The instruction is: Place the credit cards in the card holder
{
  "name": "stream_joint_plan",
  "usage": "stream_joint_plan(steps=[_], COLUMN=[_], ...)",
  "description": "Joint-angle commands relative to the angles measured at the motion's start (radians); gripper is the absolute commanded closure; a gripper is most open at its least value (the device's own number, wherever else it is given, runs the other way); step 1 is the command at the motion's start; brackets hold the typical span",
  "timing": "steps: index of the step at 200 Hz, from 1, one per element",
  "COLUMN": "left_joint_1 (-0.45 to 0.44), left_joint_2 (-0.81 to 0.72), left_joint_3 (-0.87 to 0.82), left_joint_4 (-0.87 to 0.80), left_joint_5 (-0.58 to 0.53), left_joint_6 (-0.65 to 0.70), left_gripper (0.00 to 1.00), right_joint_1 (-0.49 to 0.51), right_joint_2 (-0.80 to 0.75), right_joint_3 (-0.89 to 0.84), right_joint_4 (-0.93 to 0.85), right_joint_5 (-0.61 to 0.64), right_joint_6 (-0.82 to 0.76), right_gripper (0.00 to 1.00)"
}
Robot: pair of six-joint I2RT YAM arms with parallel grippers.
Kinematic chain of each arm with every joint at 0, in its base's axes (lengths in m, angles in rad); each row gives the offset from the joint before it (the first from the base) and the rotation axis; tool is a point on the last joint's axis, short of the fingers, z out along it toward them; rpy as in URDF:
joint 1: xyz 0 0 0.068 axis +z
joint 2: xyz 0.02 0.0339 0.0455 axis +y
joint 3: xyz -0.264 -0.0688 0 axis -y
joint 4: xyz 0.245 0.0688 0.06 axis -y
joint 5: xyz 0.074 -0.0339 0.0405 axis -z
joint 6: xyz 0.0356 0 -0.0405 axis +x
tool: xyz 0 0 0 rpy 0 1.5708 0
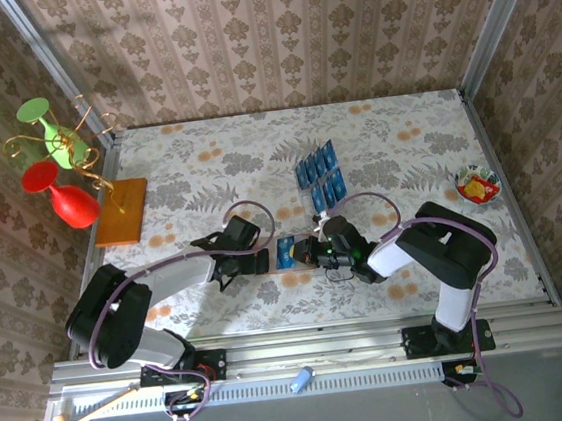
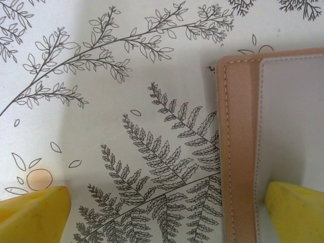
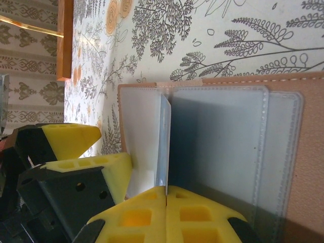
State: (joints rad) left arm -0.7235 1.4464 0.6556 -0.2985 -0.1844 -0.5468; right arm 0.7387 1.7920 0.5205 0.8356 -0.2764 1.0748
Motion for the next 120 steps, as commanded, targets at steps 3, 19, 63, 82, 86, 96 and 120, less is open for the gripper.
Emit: stream_joint_plan(steps=[3,19,63,82,86,96,120], left_joint_1=[-0.005,-0.005,-0.006,-0.006,-0.007,-0.008,-0.007], left_joint_2=[-0.001,-0.002,-0.001,-0.001,-0.001,-0.001,-0.002], left_joint_3=[-0.025,-0.025,-0.022,-0.022,-0.022,-0.022,-0.024], left_joint_4=[-0.031,-0.032,-0.035,-0.034,-0.034,-0.035,-0.033], left_joint_5=[-0.032,-0.031,-0.033,-0.033,-0.033,-0.032,-0.032], left_joint_6=[-0.008,-0.007,-0.007,-0.009,-0.009,-0.010,-0.009], left_gripper=[0.00,0.00,0.00,0.00,0.00,0.00,0.00], right_joint_1=[0.010,0.009,0.010,0.009,0.010,0.009,0.009], right_joint_2=[0.029,0.035,0.053,0.062,0.062,0.067,0.079], right_joint_3=[-0.019,-0.018,-0.018,-0.017,-0.017,-0.017,-0.013], right_joint_4=[0.011,0.017,0.035,0.043,0.045,0.049,0.058], right_joint_5=[-0.022,-0.028,-0.042,-0.045,-0.044,-0.045,-0.043], right_joint_6=[0.000,0.001,0.004,0.007,0.008,0.012,0.018], right_gripper=[1.00,1.00,1.00,1.00,1.00,1.00,1.00])
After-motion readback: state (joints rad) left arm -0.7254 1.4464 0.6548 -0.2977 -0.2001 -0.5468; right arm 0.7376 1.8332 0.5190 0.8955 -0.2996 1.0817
